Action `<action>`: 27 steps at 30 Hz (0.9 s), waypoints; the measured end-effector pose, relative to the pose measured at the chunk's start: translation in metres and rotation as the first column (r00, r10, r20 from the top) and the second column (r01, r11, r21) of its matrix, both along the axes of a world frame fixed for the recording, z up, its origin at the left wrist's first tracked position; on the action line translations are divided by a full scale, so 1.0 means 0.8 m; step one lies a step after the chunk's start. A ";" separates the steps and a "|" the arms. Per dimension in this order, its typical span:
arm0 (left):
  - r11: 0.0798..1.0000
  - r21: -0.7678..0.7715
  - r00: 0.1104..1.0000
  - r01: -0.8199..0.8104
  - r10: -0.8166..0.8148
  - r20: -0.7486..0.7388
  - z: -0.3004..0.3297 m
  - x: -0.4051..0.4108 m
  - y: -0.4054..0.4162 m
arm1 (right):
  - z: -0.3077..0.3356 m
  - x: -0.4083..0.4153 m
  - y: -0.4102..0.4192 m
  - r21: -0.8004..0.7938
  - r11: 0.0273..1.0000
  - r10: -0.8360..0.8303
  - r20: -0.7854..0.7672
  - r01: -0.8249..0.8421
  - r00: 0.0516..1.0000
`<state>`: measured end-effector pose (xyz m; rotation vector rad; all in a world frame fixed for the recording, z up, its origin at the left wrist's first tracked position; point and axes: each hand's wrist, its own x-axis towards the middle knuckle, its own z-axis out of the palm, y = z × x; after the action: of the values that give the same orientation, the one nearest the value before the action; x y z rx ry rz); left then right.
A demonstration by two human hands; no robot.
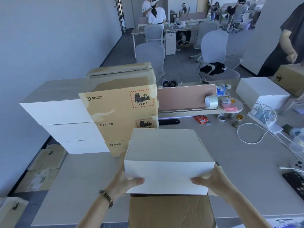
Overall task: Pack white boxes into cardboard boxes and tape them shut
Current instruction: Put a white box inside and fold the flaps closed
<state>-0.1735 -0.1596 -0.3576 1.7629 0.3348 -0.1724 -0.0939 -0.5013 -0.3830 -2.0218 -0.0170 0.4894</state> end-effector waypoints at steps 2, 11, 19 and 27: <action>1.000 0.011 1.000 0.017 -0.017 0.000 -0.006 0.003 -0.003 | -0.002 0.004 -0.005 0.001 1.000 0.019 -0.021 -0.019 1.000; 0.999 0.012 0.999 0.040 -0.040 -0.027 -0.041 0.005 -0.004 | -0.017 0.008 -0.018 -0.004 1.000 0.000 -0.024 0.000 1.000; 0.998 0.023 0.994 0.057 -0.054 -0.098 -0.062 0.014 0.012 | -0.027 0.012 0.003 -0.079 0.997 -0.013 0.013 0.014 1.000; 0.996 -0.024 0.985 0.082 -0.085 -0.150 -0.082 0.014 0.016 | -0.046 0.012 0.003 -0.169 0.986 0.007 0.006 -0.005 1.000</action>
<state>-0.1619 -0.1471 -0.4230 1.7520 0.3675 -0.3695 -0.0843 -0.4985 -0.4199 -2.1896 0.0148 0.5020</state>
